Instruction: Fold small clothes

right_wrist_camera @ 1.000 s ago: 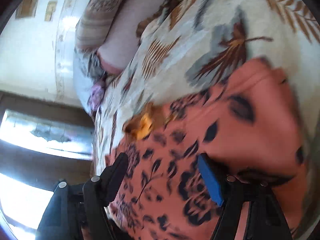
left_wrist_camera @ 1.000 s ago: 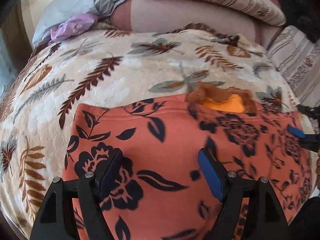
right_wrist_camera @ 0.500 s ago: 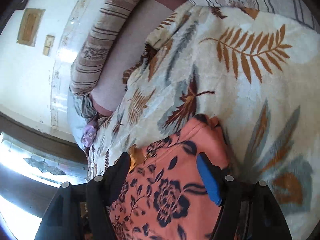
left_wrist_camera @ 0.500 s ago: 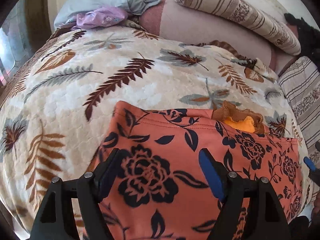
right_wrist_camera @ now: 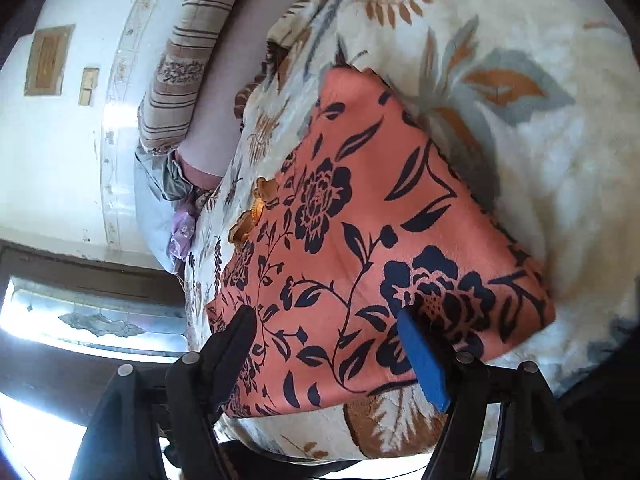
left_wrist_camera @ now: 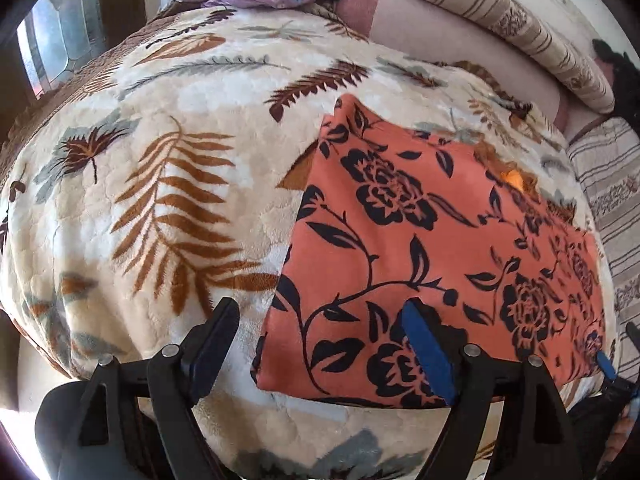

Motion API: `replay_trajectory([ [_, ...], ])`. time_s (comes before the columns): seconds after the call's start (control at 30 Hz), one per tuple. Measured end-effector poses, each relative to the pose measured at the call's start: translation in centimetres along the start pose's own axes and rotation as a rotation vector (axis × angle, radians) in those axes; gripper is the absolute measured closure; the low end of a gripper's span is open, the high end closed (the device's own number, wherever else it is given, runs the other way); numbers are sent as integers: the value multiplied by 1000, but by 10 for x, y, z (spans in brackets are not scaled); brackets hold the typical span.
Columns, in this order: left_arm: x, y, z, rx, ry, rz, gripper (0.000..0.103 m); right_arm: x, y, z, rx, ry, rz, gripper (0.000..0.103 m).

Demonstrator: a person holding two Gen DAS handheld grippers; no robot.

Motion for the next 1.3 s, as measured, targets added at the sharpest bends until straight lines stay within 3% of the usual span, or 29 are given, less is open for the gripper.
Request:
replay_trajectory([
  [0.1, -4, 8, -18, -8, 41, 2, 19, -25, 0, -9, 30, 15, 8, 23],
  [0.27, -16, 43, -30, -29, 58, 94, 19, -49, 24, 19, 70, -34, 103, 23],
  [0.37, -20, 68, -34, -47, 69, 152, 19, -44, 31, 26, 87, -33, 140, 23],
  [0.57, -18, 114, -32, -56, 87, 242, 19, -12, 45, 15, 117, 54, 214, 23],
  [0.83, -7, 166, -9, -63, 88, 313, 19, 6, 43, 3, 118, 124, 211, 23],
  [0.9, -8, 173, 10, -24, 78, 349, 19, 9, 37, 0, 89, 150, 178, 23],
  [0.97, -12, 175, 46, 80, -22, 390, 18, 12, 36, 2, 42, 147, 159, 23],
  [1.0, -14, 177, 52, 101, -9, 409, 17, 12, 37, 5, 33, 141, 159, 23],
  [1.03, -14, 179, 47, 106, 29, 419, 17, 12, 38, 6, 30, 137, 156, 23],
  [1.1, -13, 183, 37, 84, 17, 421, 17, 12, 35, 4, 15, 139, 140, 23],
  [1.23, -8, 188, 12, 18, 144, 403, 17, 14, 22, 5, -59, 150, 61, 23],
  [1.3, -8, 188, 35, 47, 80, 420, 16, 15, 22, 12, -100, 139, 47, 22],
])
Point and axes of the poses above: each gripper's, at about its wrist camera, not at the fingertips, and z roughly the way its jaws point, y to its right, x to its top, the point moved 5 cm from there along z, roughly the way its jaws point, and after that the axes turned 14 degrees about -y, right-handed, at the moved point
